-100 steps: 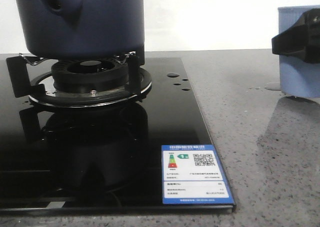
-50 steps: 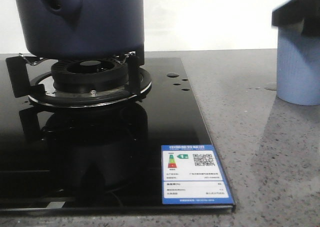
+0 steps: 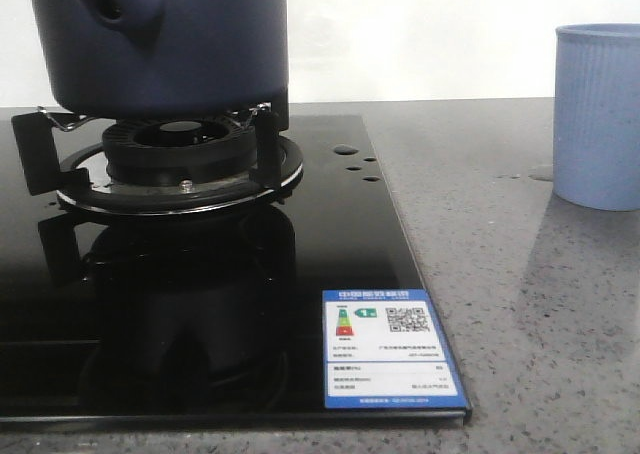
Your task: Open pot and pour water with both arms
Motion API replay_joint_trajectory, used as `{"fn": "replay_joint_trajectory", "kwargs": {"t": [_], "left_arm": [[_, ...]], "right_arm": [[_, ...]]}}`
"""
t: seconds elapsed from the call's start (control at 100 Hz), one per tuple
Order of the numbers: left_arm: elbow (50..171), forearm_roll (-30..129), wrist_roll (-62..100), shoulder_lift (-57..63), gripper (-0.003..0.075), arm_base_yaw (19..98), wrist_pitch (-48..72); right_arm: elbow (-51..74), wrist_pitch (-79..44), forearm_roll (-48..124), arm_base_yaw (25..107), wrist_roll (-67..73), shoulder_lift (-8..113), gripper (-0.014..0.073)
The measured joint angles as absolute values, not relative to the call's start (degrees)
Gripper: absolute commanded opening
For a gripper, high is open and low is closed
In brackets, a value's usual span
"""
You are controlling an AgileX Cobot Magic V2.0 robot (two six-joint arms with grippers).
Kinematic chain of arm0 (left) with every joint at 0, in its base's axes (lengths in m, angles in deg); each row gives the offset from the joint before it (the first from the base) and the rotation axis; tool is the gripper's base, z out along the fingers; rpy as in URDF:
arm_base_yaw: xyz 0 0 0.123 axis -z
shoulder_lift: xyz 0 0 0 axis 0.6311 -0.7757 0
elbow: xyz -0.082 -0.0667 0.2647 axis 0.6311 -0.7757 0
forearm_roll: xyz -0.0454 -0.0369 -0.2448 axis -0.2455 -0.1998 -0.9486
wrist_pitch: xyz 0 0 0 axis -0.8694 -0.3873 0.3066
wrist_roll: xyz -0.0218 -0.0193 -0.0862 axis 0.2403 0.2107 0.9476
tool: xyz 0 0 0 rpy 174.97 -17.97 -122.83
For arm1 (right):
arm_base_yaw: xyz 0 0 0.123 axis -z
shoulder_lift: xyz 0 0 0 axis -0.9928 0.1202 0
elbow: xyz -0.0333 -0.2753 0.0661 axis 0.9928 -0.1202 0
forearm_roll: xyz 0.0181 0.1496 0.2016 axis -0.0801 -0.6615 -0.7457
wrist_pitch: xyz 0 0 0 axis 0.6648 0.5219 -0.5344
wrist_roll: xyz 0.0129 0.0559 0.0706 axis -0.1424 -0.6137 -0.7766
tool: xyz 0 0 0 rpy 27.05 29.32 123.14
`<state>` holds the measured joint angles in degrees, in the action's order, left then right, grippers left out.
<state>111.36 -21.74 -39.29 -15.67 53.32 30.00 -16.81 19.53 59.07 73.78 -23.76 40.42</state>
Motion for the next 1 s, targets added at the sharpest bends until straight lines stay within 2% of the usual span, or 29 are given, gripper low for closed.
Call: {"fn": "replay_joint_trajectory", "kwargs": {"t": [0.28,0.88,0.96,1.0], "left_arm": [[112.0,-25.2,-44.0,-20.2,0.0250,53.3,30.1],[115.4,-23.9,-44.6,-24.1,0.0255,53.3,34.3],[115.4,-23.6,-44.6,-24.1,0.0321,53.3,34.4],[115.4,-23.5,-44.6,-24.1,0.0395,53.3,34.4]], "right_arm": [[-16.7,15.6,59.1,73.8,-23.8,32.2,-0.0057],[-16.7,12.7,59.1,73.8,-23.9,31.8,-0.0057],[-16.7,11.9,59.1,73.8,-23.9,31.8,-0.0057],[-16.7,11.2,59.1,73.8,-23.9,31.8,-0.0057]]}}
